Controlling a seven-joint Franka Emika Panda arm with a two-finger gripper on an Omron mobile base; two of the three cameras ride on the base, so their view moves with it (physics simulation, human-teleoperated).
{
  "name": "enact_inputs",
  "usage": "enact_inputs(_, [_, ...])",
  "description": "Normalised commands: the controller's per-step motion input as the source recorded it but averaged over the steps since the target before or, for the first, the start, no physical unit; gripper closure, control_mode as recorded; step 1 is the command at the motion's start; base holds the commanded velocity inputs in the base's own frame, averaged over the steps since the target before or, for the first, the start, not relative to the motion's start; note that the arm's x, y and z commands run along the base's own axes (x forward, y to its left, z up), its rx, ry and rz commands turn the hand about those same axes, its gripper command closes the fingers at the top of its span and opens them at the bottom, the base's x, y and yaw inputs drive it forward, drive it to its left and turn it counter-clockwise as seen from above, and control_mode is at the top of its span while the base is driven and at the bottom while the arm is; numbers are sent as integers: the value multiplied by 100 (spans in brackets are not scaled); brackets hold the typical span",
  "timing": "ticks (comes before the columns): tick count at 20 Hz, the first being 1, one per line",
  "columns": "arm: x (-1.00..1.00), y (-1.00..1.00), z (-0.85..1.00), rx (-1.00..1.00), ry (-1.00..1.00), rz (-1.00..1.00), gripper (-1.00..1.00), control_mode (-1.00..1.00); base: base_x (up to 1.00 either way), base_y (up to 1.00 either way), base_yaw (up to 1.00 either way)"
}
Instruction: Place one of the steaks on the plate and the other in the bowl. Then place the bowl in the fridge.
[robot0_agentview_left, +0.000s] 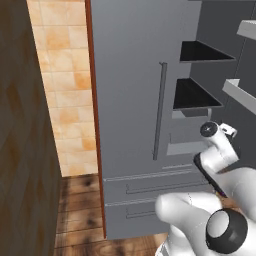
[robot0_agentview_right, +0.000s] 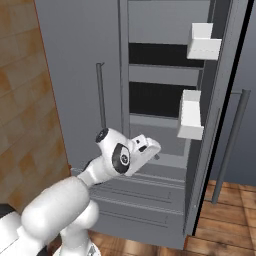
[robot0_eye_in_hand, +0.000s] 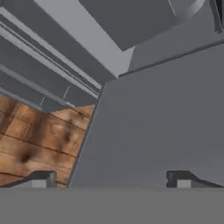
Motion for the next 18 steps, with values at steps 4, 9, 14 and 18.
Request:
enact_inputs(4, [38, 11, -1, 63, -58, -57, -100, -100, 0, 0, 0])
enact_inputs(9, [6, 30, -12, 85, -35, -41, -100, -100, 0, 0, 0])
enact_inputs(14, [-7, 69, 5, 49, -15, -18, -100, -100, 0, 0, 0])
enact_inputs(18, [8, 100, 51, -13, -8, -4, -100, -100, 0, 0, 0])
